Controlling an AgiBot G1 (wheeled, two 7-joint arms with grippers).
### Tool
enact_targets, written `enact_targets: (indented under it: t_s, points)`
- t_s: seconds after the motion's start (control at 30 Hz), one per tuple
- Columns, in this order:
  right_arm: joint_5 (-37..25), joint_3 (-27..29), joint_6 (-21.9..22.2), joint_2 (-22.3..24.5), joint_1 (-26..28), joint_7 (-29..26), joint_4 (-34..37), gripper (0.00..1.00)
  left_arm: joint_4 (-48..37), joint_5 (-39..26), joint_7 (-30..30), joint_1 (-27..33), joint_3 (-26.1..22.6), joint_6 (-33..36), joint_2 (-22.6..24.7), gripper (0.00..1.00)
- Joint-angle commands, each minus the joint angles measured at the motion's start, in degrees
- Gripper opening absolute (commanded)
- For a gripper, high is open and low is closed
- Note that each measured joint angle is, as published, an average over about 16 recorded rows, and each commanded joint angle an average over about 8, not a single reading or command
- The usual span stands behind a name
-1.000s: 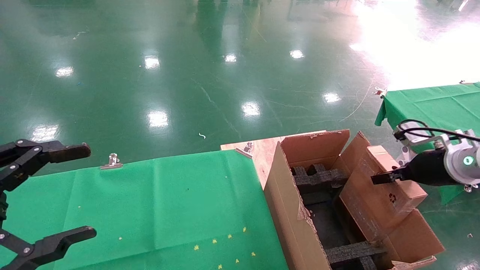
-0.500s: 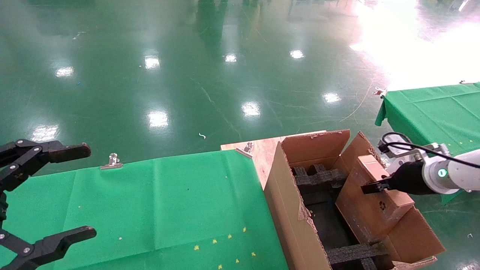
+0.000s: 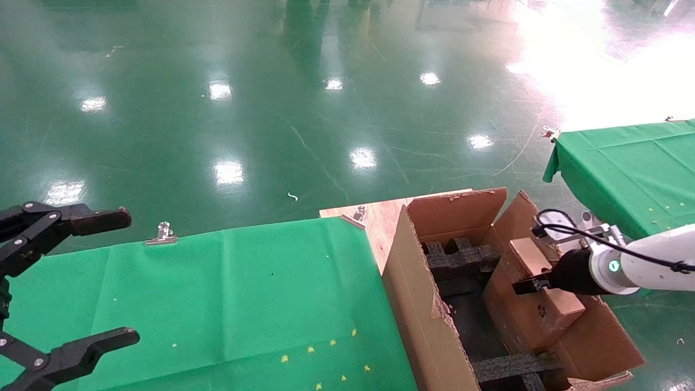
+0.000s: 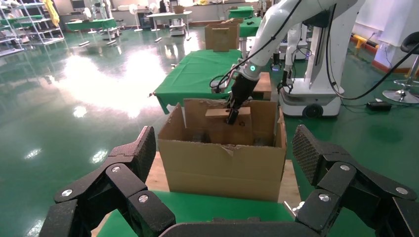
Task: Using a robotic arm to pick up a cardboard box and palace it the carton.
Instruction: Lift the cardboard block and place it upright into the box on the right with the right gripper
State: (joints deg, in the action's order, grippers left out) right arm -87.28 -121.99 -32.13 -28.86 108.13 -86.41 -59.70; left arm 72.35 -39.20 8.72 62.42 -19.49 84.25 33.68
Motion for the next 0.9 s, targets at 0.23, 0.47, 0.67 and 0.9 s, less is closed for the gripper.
enact_targets:
  t_s: [0.23,0.47,0.67,0.9]
  points:
    - [1.0,-0.3,1.5,-2.1,-3.3,0.3,2.3,0.00,0.0,0.0,0.0,0.0,0.0,0.0,0.0,1.00]
    - [2.3,-0.2,1.8,-3.8,-5.4,1.4,4.2,0.00,0.0,0.0,0.0,0.0,0.0,0.0,0.0,1.00]
    - [3.4,-0.1,1.7,-4.9,-6.7,2.4,5.6,0.03,0.0,0.0,0.0,0.0,0.0,0.0,0.0,1.00]
    - [3.9,0.0,1.8,-5.6,-7.4,3.1,6.3,0.84,0.0,0.0,0.0,0.0,0.0,0.0,0.0,1.00]
